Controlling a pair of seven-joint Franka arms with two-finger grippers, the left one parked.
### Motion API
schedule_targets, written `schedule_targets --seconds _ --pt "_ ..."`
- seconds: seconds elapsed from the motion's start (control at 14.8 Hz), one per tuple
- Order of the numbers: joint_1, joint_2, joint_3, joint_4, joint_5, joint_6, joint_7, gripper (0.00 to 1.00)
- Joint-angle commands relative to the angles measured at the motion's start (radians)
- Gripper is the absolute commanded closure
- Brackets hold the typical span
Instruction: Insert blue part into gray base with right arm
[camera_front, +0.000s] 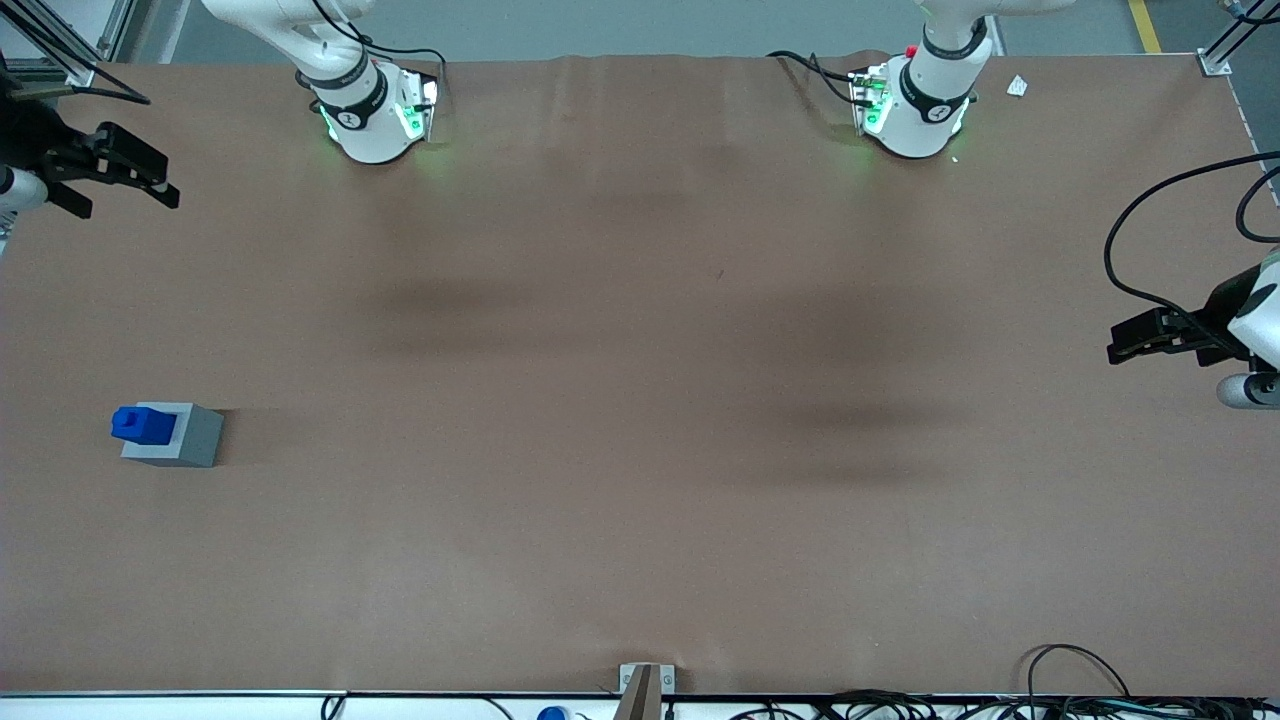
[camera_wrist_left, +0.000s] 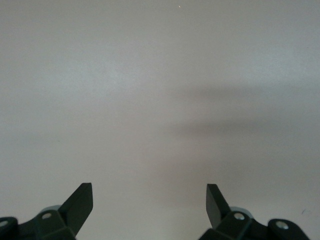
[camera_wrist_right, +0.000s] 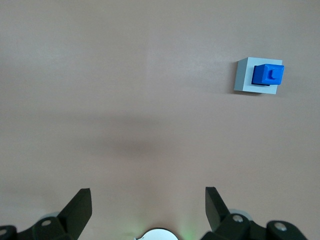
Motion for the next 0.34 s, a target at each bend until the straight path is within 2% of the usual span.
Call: schedule_targets --seconds 0.0,0.27 --pt "0.003 -0.007 -0.002 0.040 -0.011 -0.002 0.025 0.00" --pt "-0.012 0.026 -0.005 0.094 -0.014 -0.025 0.025 0.00"
